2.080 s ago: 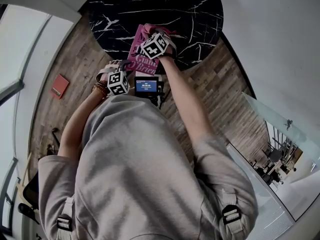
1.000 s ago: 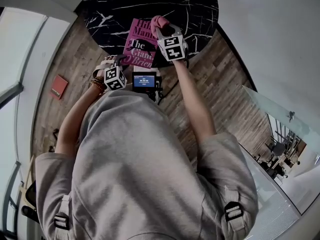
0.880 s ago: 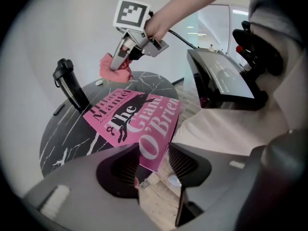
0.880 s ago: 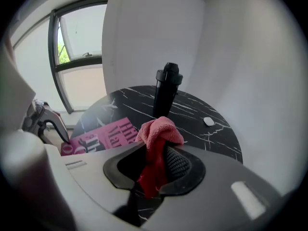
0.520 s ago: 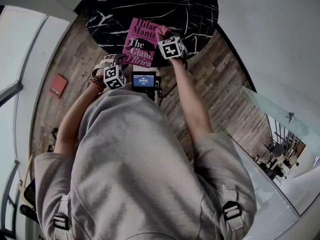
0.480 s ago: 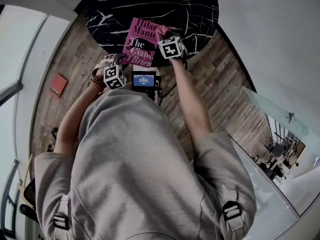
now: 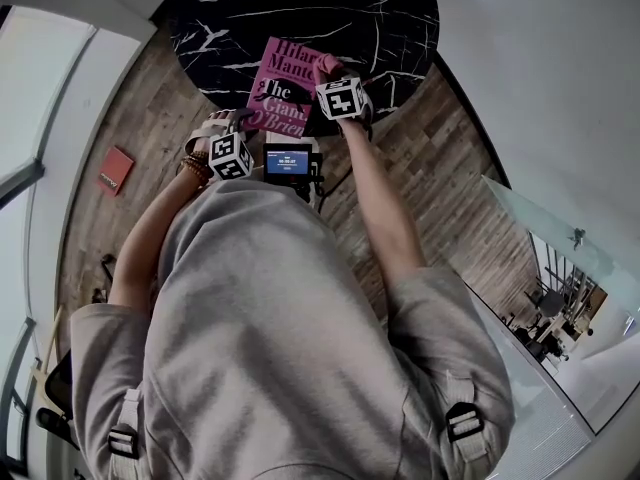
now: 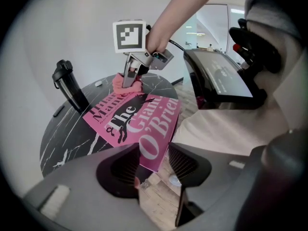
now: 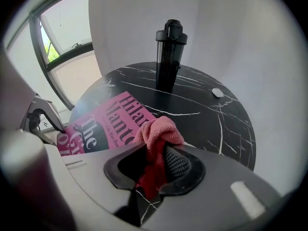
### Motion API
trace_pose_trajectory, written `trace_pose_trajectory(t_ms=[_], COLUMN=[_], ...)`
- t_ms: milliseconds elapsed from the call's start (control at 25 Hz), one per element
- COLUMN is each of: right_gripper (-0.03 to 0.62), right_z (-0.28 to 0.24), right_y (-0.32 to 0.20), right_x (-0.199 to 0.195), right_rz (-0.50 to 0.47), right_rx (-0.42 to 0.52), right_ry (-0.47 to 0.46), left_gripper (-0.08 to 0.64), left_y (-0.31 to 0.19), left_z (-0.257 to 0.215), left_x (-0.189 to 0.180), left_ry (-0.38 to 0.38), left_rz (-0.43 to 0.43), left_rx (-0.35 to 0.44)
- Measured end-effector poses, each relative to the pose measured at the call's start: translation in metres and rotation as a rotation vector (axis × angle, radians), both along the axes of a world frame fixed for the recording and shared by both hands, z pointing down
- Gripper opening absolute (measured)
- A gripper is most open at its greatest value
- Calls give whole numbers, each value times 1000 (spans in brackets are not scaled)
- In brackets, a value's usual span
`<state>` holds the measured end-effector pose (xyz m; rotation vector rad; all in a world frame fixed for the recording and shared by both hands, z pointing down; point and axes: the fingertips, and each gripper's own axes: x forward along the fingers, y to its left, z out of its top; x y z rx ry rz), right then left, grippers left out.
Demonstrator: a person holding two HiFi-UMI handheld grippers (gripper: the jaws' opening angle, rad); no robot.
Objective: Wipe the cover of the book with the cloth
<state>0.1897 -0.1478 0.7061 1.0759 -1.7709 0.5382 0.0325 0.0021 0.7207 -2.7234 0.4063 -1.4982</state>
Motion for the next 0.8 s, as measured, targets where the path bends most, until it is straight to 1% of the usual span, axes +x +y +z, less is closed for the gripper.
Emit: trace_pose_trajectory(t_ms=[200,400,560,720,800], right_gripper=[94,94,94,92,91], right_z=[-2,-1,-3,-2,-2], right_y=[0,0,2,4,6], right_x=[-4,-6,-10,-15,-16], right_rz=[-31,0,-30,-17,-10], right_rx=[-28,-84,-68,-69,-73], right_ry=[61,61,83,124,130], left_gripper=[187,187,187,187,187], left_y=[0,0,0,0,0], left_z=[0,0,-1,-1,-1], left_x=[0,0,0,0,0], left_ry=[-4,0,2,2,3], left_rz=[8,10,9,12,9], left_rx=[1,-11,-15,-16,-15])
